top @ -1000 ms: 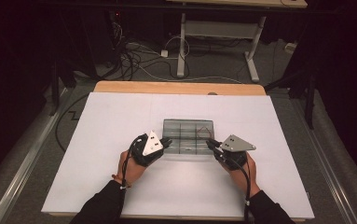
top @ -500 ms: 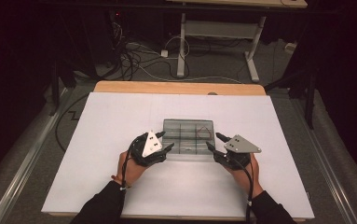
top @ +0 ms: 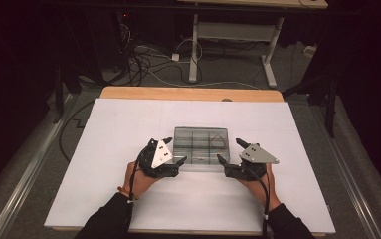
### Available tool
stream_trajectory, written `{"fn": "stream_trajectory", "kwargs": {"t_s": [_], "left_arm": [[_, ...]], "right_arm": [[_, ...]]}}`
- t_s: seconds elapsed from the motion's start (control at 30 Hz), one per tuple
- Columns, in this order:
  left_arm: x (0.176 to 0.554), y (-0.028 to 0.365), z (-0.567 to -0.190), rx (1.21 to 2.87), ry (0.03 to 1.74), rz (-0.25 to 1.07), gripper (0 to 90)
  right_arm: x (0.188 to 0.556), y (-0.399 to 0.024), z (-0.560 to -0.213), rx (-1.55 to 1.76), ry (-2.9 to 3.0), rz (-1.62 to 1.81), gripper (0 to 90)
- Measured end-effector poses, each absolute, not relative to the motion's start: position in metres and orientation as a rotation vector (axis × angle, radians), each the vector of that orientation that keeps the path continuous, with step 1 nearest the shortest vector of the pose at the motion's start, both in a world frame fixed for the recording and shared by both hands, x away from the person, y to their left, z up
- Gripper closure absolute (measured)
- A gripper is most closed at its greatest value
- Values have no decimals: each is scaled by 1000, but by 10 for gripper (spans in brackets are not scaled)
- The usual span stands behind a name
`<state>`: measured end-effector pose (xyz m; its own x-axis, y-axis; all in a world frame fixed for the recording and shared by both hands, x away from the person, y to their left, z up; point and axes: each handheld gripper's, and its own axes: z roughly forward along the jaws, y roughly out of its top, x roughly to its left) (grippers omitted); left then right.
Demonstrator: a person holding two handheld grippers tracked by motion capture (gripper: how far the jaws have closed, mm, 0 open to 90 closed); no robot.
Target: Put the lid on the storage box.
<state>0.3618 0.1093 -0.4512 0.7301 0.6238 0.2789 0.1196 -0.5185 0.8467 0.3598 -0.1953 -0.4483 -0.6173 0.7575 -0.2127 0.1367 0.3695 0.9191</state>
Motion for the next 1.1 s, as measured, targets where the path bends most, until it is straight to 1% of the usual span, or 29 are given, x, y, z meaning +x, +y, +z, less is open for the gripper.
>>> {"fn": "stream_trajectory", "kwargs": {"t_s": [0.03,0.3,0.37,0.6,0.67,1.1], "left_arm": [[362,110,-451,2045,567,721,186],[362,111,-449,2048,566,705,186],[362,111,-448,2048,561,723,186],[361,112,-446,2054,541,721,186],[359,111,-446,2063,537,704,186],[344,117,-436,2075,482,740,186]], "right_arm": [[360,-195,-448,770,2000,1261,174],[357,-192,-447,725,2030,1275,174],[356,-191,-447,718,2030,1273,174],[353,-190,-443,691,2039,1277,179],[352,-191,-443,692,2038,1281,179],[342,-190,-437,668,2038,1250,183]]}}
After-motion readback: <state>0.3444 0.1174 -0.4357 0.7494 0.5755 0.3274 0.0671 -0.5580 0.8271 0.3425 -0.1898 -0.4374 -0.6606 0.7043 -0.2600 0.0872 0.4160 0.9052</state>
